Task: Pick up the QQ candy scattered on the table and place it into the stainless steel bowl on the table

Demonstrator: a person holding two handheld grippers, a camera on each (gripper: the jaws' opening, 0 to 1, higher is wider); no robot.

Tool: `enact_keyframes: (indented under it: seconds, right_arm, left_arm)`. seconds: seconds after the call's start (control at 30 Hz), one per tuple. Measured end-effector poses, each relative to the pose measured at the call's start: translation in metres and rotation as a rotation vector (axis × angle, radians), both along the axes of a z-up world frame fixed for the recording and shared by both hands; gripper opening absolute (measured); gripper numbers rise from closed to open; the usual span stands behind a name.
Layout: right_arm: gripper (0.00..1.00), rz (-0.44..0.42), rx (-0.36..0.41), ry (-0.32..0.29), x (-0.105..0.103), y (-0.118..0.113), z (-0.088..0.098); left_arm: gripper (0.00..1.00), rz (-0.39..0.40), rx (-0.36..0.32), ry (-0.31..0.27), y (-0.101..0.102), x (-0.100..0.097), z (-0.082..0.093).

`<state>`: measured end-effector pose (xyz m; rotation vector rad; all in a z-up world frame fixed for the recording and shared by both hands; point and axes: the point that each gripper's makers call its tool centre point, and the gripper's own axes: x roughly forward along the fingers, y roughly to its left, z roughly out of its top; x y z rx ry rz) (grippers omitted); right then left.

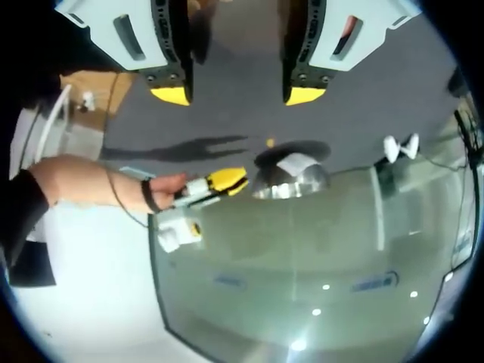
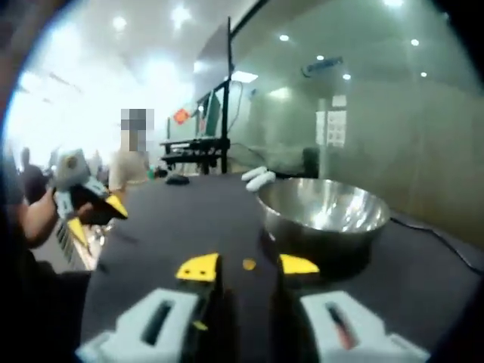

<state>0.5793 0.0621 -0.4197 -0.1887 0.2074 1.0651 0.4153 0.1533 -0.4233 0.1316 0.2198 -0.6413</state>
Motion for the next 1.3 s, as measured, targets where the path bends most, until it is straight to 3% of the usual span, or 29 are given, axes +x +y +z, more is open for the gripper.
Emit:
enact_keyframes:
  seconds: [0.33, 0.53, 0.77, 1.1, 1.3]
  right_arm:
    - [0.29, 0.023, -0.027, 0.033, -0.004, 0.007, -0.024]
    - [0.29, 0.035, -0.045, 0.049, 0.006, 0.016, -0.033]
    - [0.29, 0.037, -0.123, 0.014, 0.012, 0.031, -0.046]
    - [0.26, 0.021, -0.128, 0.059, 0.031, 0.053, -0.058]
    - [0.25, 0.012, -0.097, 0.088, 0.028, 0.056, -0.059]
  left_arm:
    - [0.48, 0.006, -0.003, 0.001, -0.001, 0.002, 0.0]
    - [0.48, 0.012, -0.006, 0.002, 0.001, 0.003, 0.0]
    - [0.48, 0.017, -0.005, 0.002, 0.004, 0.002, 0.0]
    - [0.48, 0.029, -0.008, 0.008, 0.007, -0.001, -0.002]
    - [0.48, 0.035, -0.011, 0.012, 0.012, 0.0, -0.004]
